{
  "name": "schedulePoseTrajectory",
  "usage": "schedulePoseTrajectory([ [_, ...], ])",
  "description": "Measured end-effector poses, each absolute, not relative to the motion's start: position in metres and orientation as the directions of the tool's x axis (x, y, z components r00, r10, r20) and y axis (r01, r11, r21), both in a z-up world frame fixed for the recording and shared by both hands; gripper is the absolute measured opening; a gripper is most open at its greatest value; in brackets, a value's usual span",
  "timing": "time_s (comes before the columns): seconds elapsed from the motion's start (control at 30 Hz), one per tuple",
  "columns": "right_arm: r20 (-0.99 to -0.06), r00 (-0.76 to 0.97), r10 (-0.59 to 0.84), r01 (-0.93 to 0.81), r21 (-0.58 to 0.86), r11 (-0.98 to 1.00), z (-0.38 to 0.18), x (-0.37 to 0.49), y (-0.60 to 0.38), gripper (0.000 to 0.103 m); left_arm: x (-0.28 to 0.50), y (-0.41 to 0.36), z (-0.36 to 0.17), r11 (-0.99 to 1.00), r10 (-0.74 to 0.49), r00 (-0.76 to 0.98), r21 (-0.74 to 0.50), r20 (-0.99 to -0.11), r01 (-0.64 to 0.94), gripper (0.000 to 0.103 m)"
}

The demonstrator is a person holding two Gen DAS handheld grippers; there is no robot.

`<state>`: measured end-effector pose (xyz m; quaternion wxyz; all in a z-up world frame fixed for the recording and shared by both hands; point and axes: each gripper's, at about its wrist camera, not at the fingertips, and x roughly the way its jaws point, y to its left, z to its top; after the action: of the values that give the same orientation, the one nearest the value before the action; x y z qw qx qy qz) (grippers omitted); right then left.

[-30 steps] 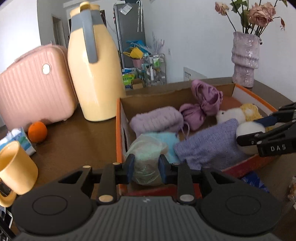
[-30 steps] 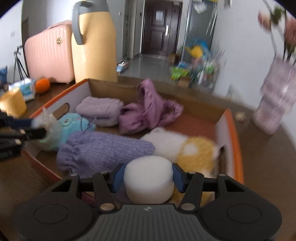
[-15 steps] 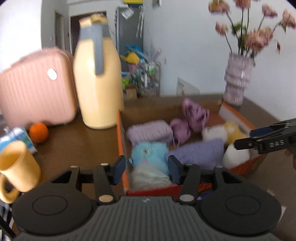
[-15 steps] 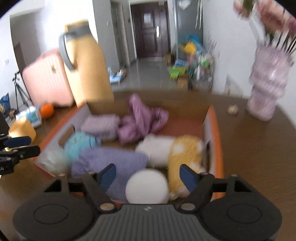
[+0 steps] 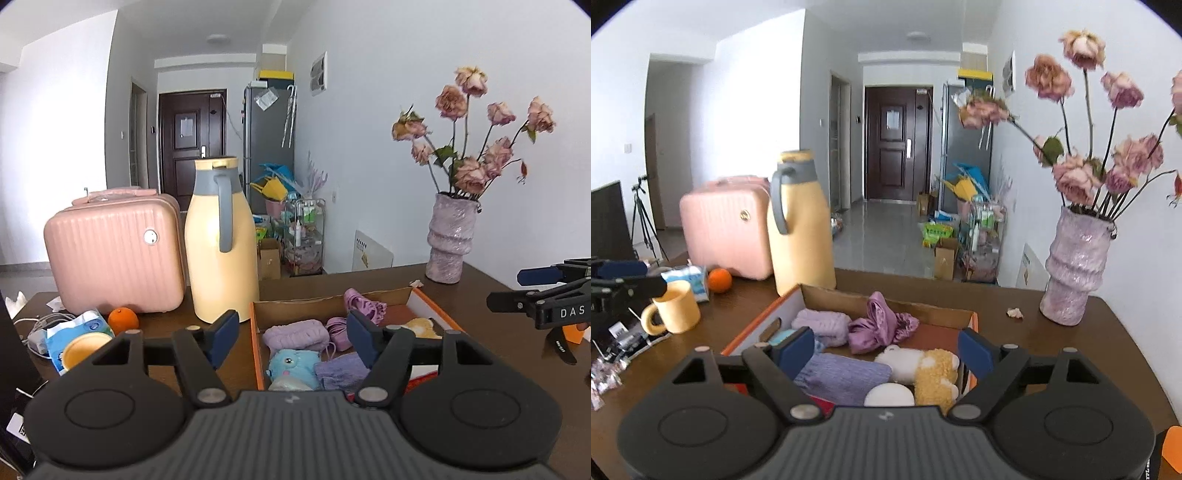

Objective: Organize soft objects
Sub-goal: 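Lower the plastic bag and sponge into the box and open both grippers, then withdraw both grippers from the box toward the blue tissue packet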

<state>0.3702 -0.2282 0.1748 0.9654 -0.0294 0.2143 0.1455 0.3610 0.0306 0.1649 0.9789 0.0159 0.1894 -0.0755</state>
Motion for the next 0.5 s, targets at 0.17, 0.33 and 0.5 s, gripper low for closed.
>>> schedulePoseTrajectory([
  [0.17,-0.296,0.924,0.244,-0.248,0.023,0.968,0.159,0.32,-0.23,0.086,0.319,0.031,0.15,0.998,-0.063,0.947,0.001,-0.316,0.066,0.073],
  [0.33,-0.173,0.954,0.245,-0.248,0.004,0.969,0.12,0.238,-0.237,0.088,0.232,0.023,0.108,1.0,0.011,0.986,0.012,-0.166,-0.009,0.093],
  [0.5,-0.121,0.961,0.25,-0.25,0.014,0.968,0.067,0.148,-0.241,0.091,0.153,0.016,0.065,0.999,0.033,0.985,-0.02,-0.172,-0.037,0.097],
])
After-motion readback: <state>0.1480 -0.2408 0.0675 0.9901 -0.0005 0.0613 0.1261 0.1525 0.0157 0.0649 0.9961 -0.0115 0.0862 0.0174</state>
